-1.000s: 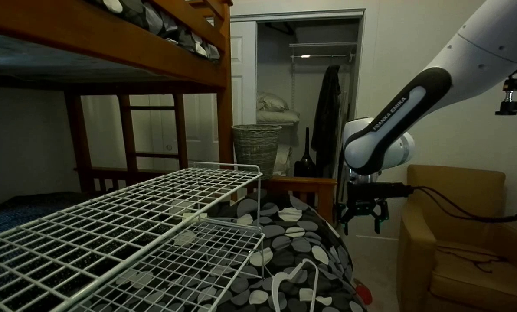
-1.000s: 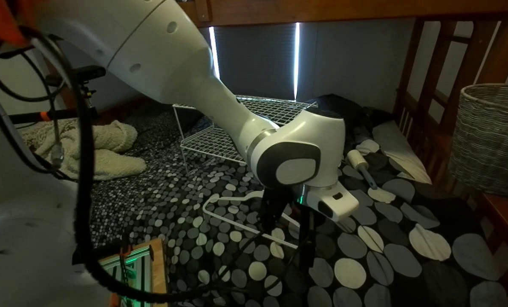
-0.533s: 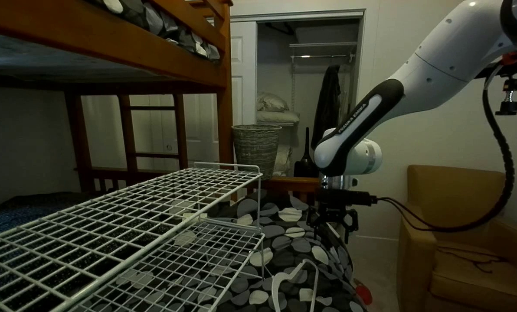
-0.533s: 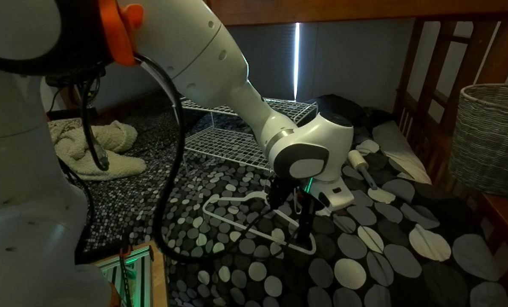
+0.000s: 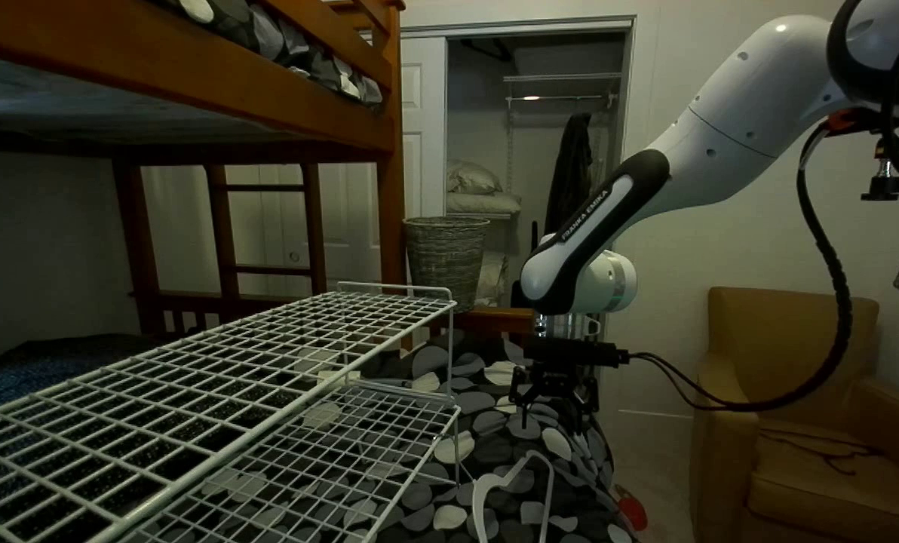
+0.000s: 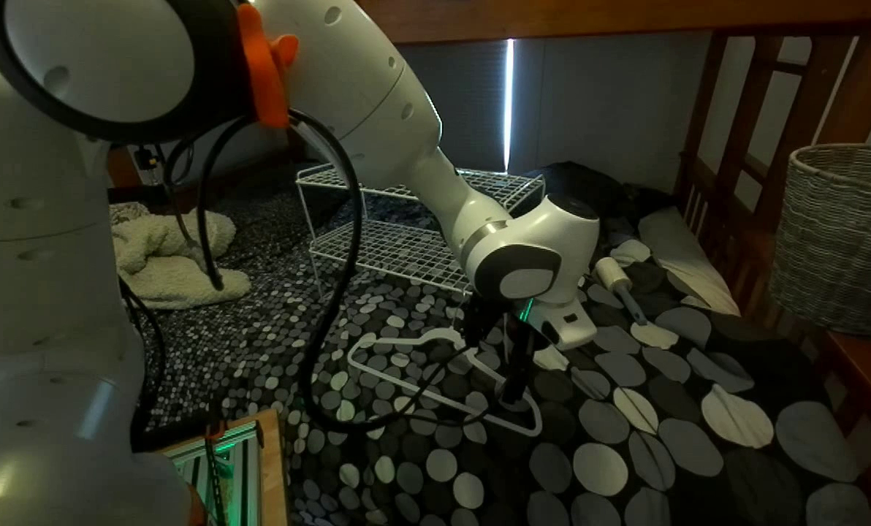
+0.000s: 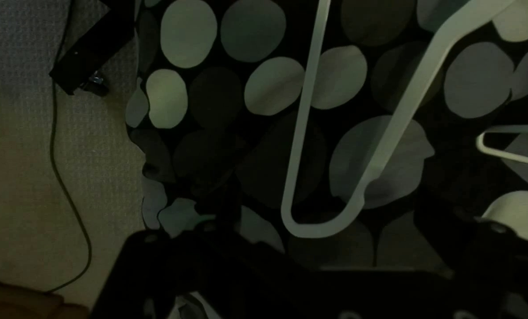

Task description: Hang the clothes hanger on the top shelf of the rack

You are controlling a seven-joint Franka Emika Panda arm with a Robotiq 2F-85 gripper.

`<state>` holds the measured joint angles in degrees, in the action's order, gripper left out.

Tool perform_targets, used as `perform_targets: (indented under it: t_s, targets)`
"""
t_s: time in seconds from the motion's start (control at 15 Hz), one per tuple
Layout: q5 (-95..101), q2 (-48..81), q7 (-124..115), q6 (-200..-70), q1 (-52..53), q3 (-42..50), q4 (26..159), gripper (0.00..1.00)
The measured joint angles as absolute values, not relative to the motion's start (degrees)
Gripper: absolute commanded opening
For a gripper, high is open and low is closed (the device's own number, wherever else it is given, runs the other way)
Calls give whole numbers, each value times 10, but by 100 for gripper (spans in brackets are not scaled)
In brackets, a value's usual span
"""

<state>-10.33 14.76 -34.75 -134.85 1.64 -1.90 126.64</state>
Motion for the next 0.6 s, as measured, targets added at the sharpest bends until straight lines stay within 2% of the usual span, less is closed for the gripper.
perform_targets:
  t_s: [0.2,0.6]
  targets:
    - [-108,148,-347,-1349,18,-18,1265,100]
    - [-236,159,-330,-1368,18,-32,1260,100]
